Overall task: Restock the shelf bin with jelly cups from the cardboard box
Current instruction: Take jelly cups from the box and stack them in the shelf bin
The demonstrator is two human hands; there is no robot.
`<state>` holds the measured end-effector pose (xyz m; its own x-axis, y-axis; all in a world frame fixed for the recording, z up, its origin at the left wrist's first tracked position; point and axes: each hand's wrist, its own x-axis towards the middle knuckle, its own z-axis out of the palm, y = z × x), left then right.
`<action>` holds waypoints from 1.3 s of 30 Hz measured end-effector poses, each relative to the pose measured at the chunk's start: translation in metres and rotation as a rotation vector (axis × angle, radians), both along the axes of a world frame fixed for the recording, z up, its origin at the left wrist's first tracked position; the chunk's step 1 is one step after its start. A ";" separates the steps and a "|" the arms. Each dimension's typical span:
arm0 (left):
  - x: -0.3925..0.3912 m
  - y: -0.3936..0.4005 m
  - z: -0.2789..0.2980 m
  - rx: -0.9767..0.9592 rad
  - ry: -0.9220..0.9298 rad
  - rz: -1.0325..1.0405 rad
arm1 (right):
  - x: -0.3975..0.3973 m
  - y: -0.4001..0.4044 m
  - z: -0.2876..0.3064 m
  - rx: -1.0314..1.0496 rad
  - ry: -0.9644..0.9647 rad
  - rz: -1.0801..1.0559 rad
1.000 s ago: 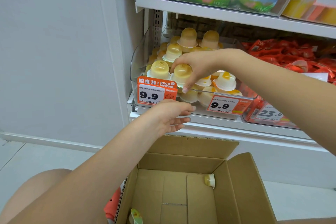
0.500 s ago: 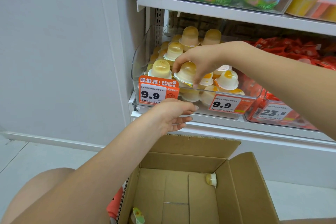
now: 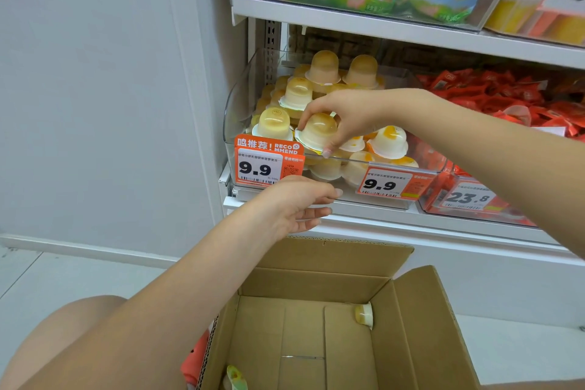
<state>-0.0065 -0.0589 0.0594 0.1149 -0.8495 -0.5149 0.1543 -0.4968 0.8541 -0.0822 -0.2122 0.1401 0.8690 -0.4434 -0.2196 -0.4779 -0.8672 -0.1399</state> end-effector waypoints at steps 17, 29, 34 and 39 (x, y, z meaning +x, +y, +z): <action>0.005 0.003 -0.015 0.019 -0.037 -0.018 | 0.002 0.007 0.006 -0.039 0.034 -0.005; 0.010 0.024 -0.156 0.224 -0.956 -0.817 | -0.131 0.083 -0.201 -0.249 -0.255 0.003; 0.002 0.056 -0.266 0.414 -1.124 -1.145 | -0.158 0.082 -0.329 -0.006 0.394 -0.093; 0.003 0.080 -0.342 0.590 -1.147 -1.253 | -0.152 0.071 -0.414 0.000 0.693 -0.117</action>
<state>-0.0030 0.0210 -0.2830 0.0946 -0.4548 -0.8856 -0.9943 -0.0877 -0.0612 -0.2339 -0.1409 -0.2743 0.4752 -0.5254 -0.7057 -0.5472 -0.8046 0.2305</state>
